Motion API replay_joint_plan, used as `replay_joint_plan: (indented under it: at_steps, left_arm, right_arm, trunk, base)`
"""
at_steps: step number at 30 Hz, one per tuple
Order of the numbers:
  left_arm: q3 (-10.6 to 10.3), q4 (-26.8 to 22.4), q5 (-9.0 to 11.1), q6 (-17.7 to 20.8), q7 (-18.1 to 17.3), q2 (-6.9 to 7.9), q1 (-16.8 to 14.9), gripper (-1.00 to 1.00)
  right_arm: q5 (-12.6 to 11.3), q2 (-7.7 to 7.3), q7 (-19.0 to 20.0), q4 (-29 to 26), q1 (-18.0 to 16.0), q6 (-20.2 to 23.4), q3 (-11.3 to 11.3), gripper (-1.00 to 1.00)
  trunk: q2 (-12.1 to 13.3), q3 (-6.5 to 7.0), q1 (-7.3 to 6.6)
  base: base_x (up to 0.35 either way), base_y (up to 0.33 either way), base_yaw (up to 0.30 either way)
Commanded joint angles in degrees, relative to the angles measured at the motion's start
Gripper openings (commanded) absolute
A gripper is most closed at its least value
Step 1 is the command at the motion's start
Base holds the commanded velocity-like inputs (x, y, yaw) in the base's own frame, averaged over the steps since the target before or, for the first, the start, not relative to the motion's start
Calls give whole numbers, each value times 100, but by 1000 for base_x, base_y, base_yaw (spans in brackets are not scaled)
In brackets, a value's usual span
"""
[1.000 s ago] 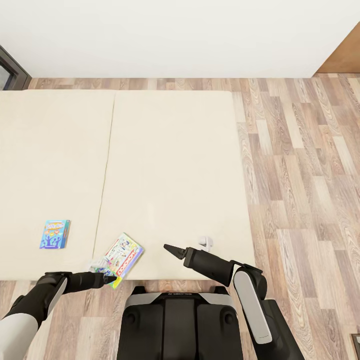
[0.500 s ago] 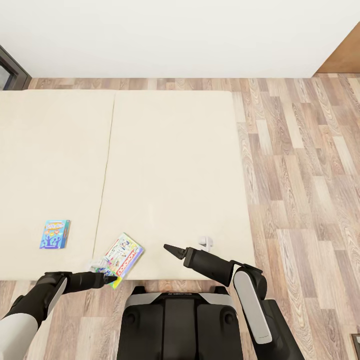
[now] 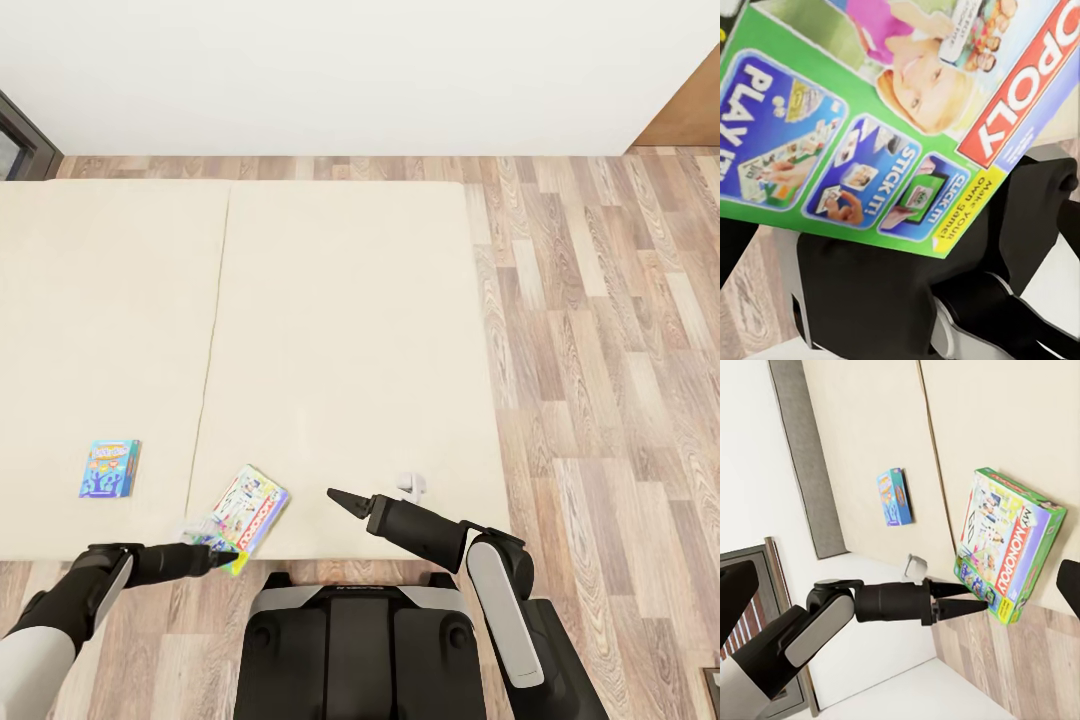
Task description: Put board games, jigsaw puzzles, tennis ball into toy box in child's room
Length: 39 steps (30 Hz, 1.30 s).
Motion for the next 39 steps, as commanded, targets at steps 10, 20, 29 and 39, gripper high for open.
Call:
replay_joint_plan:
  at_steps: [10, 20, 29, 39]
  left_arm:
    - [339, -15, -44, 22, -59, 3, -2, 100]
    - [369, -16, -53, 18, -499, 10, -2, 100]
    - [373, -16, -53, 6, -591, 12, -2, 100]
    - [379, -24, -47, 24, -654, 15, -24, 100]
  right_arm:
    - [18, 4, 25, -3, -2, 25, -7, 100]
    - [14, 7, 25, -3, -2, 25, -7, 100]
    - [18, 7, 25, -3, -2, 25, -7, 100]
    - [20, -1, 25, -3, -2, 25, -8, 100]
  trunk:
    - [-9, -6, 3]
    - [-9, -6, 3]
    - [-9, -6, 3]
    - [-9, -6, 3]
  base:
    - [0, 0, 0]
    - [0, 0, 0]
    - [0, 0, 0]
    - [0, 0, 0]
